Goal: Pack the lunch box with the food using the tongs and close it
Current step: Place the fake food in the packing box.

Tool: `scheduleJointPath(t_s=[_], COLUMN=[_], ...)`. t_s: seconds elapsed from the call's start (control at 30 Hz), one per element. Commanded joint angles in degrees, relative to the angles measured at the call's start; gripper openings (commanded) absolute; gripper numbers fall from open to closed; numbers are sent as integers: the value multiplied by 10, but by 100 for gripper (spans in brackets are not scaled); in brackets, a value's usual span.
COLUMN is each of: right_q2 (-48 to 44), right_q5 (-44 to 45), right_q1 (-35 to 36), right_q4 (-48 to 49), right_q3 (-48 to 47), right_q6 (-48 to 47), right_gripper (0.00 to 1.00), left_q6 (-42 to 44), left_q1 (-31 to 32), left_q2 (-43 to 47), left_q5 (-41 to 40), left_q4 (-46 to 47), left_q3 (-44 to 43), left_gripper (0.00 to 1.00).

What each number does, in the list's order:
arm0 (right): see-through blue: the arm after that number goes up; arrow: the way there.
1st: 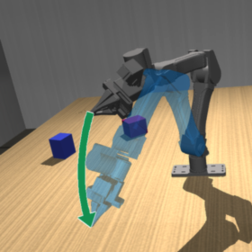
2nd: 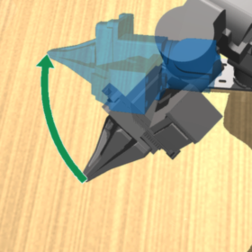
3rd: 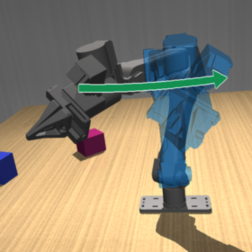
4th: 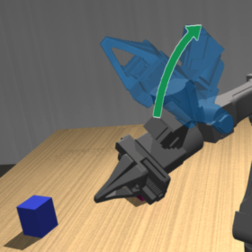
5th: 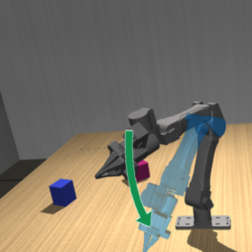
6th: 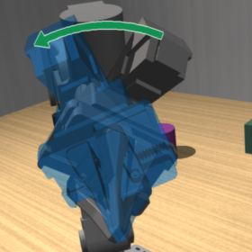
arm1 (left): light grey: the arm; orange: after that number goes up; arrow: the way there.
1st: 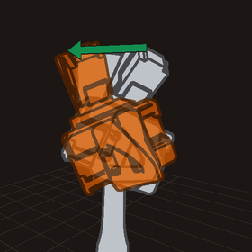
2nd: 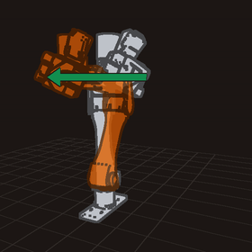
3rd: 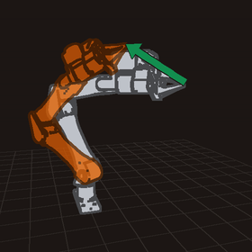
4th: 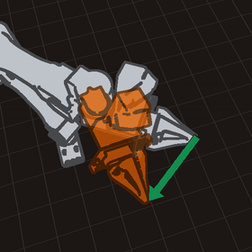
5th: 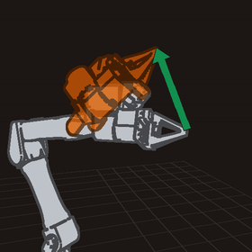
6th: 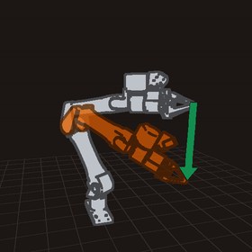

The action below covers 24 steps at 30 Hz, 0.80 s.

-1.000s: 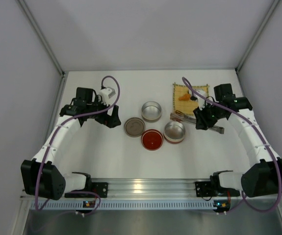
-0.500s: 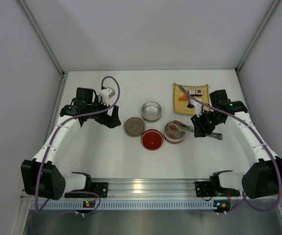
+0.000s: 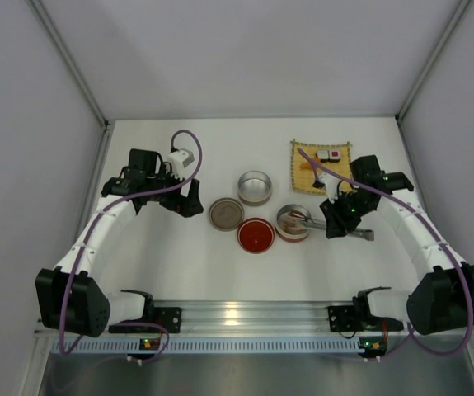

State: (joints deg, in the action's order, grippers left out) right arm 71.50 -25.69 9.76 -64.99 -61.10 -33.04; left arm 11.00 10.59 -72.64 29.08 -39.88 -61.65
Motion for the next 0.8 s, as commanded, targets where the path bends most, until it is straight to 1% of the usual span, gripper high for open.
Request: scheduleJointPath(t_s=[0.0,0.33,0.37,0.63,0.67,0.77], right_q2=[8,40,43,46,44,47], right_q5=[-17,-16,-17,-15,-15,-15], right_q1=[11,11,11,11,11,11], right_q4=[-27,-52,-53,-55,-57,-64], right_q3=[-19,-42,-47,-65,-67,-75], right_q6=[-14,-18,-18,-7,-7,-8], right_gripper=[5,18,21,36,41,42], left_q6=[-1,8,8,11,12,11], left_q1=[-2,-2,-2,-2,-2,-2], left_q2=[0,-1,-1,-2,-1,-2], left_q5=[5,3,3,2,2,2], left_q4=[17,13,13,11,10,10], left_q3=[2,-1,-1,1,0,-1], left_gripper=[98,98,98,98,98,98])
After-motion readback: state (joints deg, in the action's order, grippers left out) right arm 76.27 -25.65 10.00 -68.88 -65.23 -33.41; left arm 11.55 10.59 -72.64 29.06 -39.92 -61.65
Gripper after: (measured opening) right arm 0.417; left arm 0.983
